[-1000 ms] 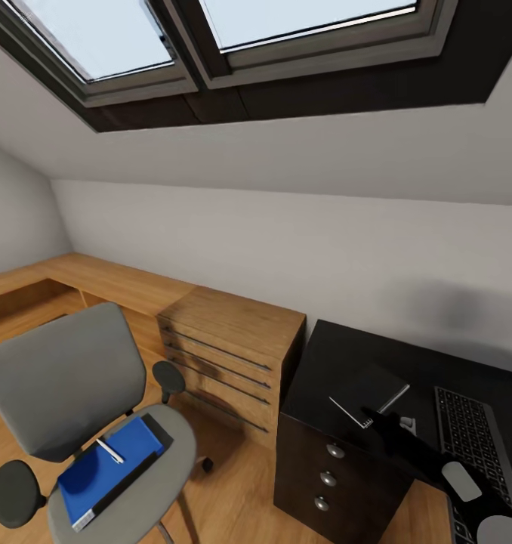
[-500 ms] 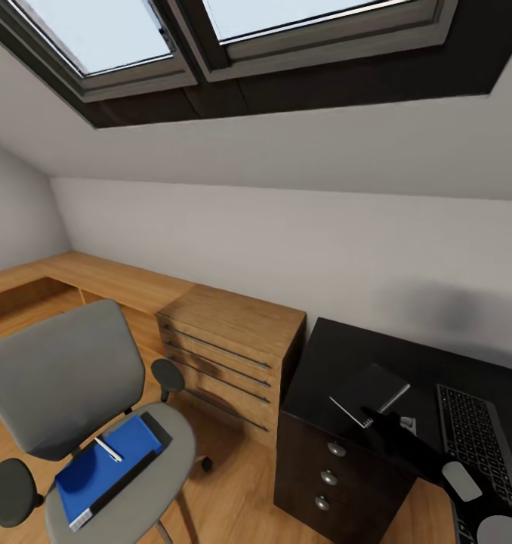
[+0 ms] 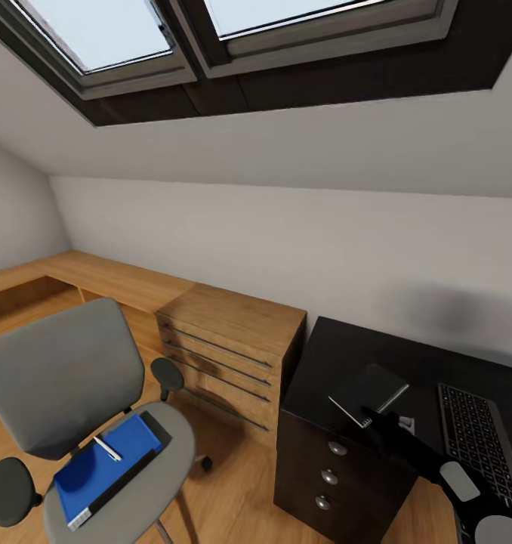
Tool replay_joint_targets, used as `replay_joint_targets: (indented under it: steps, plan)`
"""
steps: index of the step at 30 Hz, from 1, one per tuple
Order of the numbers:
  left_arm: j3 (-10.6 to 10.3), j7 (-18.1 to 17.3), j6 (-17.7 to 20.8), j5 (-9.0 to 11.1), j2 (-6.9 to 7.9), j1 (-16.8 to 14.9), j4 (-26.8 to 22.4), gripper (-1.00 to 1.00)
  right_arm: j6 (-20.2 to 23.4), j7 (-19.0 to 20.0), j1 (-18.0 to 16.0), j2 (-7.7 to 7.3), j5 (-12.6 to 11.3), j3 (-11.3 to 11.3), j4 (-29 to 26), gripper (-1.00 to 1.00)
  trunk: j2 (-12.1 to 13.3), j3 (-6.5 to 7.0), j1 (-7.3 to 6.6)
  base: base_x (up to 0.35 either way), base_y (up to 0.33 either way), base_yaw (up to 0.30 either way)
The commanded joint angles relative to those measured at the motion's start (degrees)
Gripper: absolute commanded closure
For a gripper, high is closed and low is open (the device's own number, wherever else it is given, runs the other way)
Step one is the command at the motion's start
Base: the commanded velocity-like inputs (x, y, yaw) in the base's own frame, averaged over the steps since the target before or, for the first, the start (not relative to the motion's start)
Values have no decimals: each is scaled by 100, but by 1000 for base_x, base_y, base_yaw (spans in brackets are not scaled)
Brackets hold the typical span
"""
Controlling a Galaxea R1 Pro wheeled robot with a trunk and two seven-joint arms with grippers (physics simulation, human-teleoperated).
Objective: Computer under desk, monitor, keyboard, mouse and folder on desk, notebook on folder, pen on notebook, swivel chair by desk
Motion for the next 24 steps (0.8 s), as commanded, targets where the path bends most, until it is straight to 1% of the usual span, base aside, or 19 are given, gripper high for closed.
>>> replay_joint_targets:
  steps: [1,11,19,24]
  plan:
    - [32,14,-15,-38,-3,-3,2,-100,31,10,-5,2,-4,-23,4,100,-5,-7,0,0,0,0]
    - [48,-32,-10,-38,18,-3,2,-100,28,8,-5,3,-4,-23,6,100,-5,-7,0,-10,0,0]
    - [51,-36,-13,-38,23,-4,2,-100,37,2,-5,3,-4,-23,6,100,-5,-7,0,-204,0,0]
    - [51,-36,-14,-38,23,-4,2,-100,62,2,-5,3,-4,-23,7,100,-5,-7,0,-78,0,0]
